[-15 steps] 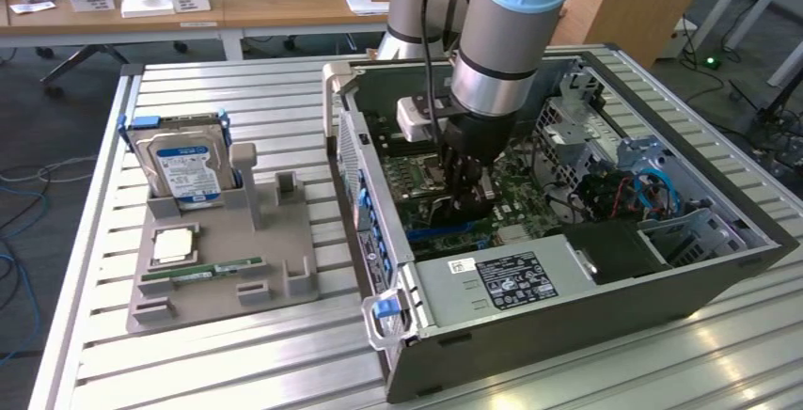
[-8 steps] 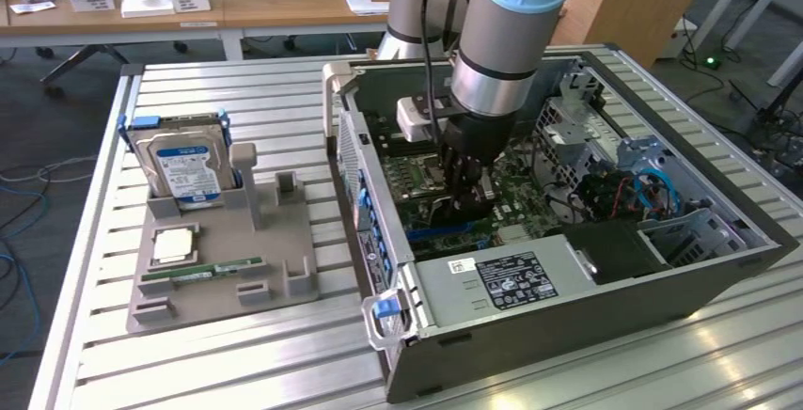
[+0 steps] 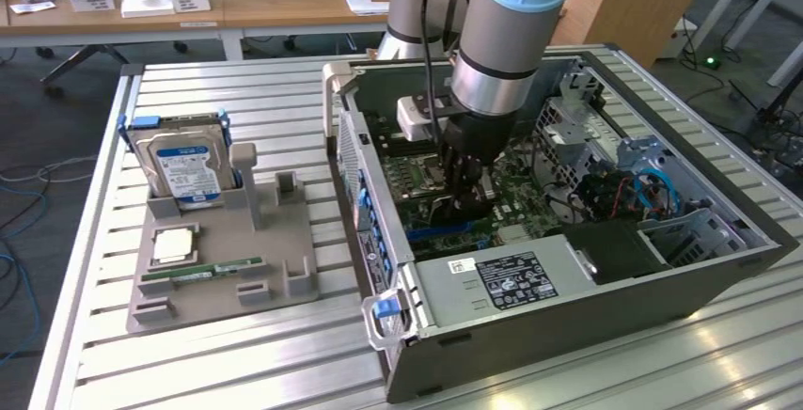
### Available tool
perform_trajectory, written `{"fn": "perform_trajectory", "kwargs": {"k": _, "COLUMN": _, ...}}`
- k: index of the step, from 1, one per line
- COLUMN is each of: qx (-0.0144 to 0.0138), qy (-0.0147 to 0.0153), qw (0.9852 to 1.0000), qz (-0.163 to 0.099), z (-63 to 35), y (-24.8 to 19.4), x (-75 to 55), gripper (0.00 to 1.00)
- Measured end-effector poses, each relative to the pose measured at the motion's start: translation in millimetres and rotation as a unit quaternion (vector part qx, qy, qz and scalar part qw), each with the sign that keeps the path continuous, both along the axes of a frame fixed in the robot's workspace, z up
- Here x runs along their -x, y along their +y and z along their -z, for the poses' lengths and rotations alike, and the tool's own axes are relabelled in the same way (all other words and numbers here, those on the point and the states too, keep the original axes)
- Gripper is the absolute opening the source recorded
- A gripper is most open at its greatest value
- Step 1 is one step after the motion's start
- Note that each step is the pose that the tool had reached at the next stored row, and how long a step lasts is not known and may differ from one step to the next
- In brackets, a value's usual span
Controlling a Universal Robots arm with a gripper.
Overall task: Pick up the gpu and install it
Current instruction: 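Insert the gpu into the slot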
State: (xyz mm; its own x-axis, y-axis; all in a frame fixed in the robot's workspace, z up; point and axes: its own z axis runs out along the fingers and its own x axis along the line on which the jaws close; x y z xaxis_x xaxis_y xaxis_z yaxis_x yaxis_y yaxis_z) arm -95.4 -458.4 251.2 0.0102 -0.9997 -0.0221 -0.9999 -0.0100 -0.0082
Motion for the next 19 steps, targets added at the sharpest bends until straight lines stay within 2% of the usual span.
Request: {"fn": "perform_trajectory", "kwargs": {"k": 19, "qx": 0.0001, "qy": 0.0001, "qw": 1.0000, "qz": 0.000, "z": -2.1, "y": -0.2, "x": 0.0, "gripper": 0.26}}
